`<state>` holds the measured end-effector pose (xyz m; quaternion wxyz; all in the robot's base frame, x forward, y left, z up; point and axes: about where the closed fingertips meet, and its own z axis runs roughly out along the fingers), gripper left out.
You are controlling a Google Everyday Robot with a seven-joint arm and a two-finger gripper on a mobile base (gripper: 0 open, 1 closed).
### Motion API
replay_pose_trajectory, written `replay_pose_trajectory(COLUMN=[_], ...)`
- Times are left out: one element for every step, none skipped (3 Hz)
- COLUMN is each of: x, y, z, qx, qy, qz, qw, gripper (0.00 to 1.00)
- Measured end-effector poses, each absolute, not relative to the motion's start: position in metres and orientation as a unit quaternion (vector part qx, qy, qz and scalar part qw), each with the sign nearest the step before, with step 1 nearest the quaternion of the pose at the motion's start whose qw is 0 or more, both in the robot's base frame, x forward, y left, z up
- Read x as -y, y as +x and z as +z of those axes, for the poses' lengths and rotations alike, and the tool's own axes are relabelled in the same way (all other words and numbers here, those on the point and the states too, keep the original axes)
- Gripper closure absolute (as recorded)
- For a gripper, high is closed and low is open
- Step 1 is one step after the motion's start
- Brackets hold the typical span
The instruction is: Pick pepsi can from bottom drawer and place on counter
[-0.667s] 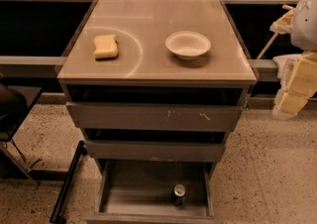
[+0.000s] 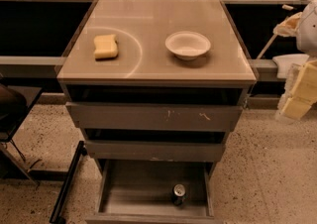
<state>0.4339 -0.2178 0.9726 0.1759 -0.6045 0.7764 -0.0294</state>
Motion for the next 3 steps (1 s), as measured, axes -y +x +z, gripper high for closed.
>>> replay_pose_trajectory(x=[0.219, 0.22, 0.213], y=[0.417, 0.399, 0.375], z=[0.935, 0.847, 0.735], qx=[-0.764, -0.756, -0.758], qy=[-0.611, -0.598, -0.545], qz=[0.007, 0.085, 0.185], qw=[0.21, 0.253, 0.306], gripper=[0.0, 0.0, 0.0])
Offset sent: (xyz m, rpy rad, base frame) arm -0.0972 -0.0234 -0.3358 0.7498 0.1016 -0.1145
